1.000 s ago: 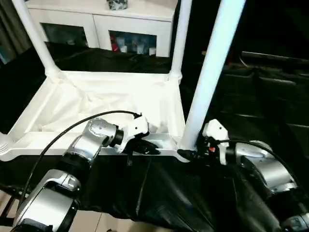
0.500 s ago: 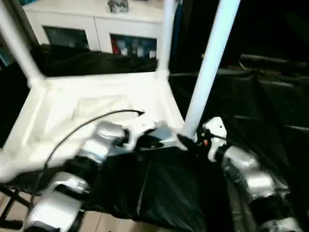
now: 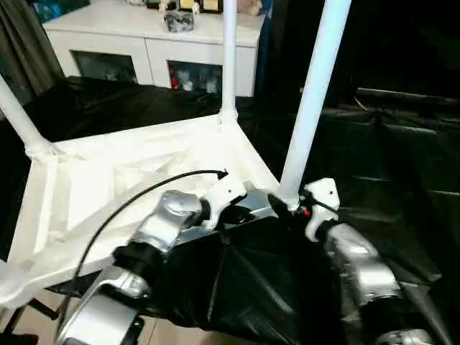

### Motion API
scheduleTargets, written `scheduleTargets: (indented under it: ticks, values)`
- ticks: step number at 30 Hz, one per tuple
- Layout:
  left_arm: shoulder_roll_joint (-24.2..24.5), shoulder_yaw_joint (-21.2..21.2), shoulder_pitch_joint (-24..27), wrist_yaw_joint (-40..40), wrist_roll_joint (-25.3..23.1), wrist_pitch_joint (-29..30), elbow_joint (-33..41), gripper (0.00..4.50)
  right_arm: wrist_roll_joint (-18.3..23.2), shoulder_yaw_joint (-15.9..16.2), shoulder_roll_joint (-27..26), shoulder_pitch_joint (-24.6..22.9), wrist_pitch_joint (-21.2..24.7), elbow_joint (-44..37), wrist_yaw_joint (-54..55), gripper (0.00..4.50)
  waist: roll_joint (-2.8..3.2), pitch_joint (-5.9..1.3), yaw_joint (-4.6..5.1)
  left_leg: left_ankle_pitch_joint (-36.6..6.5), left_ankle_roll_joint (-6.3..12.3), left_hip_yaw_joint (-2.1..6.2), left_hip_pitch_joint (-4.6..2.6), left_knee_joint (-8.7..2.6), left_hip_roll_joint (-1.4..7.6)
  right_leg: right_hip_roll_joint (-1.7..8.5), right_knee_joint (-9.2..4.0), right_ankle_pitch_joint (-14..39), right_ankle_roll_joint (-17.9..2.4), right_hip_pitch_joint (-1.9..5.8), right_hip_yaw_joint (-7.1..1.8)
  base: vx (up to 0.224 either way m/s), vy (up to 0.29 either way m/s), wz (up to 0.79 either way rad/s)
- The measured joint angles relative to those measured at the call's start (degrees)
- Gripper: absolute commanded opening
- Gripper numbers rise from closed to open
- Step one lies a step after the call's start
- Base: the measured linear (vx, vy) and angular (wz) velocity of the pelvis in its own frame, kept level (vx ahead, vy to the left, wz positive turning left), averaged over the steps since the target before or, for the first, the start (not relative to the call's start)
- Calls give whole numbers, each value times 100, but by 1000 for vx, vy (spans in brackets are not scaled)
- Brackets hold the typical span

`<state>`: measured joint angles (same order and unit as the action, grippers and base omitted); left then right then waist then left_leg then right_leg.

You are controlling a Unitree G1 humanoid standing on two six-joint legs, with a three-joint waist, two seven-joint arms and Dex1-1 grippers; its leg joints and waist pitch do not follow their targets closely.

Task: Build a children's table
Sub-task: Rotate leg to tighten

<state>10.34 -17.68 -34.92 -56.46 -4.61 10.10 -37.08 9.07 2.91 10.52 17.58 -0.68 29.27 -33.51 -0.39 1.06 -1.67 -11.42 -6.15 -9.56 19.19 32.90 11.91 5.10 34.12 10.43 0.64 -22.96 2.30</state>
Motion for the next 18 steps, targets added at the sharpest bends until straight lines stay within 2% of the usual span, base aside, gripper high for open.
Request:
scheduleTargets:
  ticks: [3, 6, 9, 18]
  values:
    - [220, -34, 94, -502, 119, -141, 169, 0, 62, 214, 358, 24, -4, -201, -783, 392, 1, -1, -18, -3, 5, -1, 3, -31, 3, -2, 3, -2, 0, -8, 9, 0, 0, 0]
    - [425, -75, 132, -903, 236, -259, 275, 0, 211, 418, 754, 57, 12, -456, -1646, 392, -32, -1, -51, -8, 17, -5, 5, -61, 5, -6, 3, -1, -17, -13, 24, 53, -15, 4]
    - [584, -75, 176, -1235, 315, -305, 350, 0, 260, 566, 1009, 62, 71, -553, -2252, 392, -38, 0, -68, -8, 60, -10, 17, -59, 6, -2, 1, 16, -25, -17, 24, 0, 0, 0]
    - [907, -82, 242, -1860, 448, -318, 484, 0, 263, 766, 1157, 272, 194, -434, -3093, 311, -113, 37, -48, -26, 33, -14, 18, -49, 7, 11, 4, 15, -26, -15, 15, 0, 0, 0]
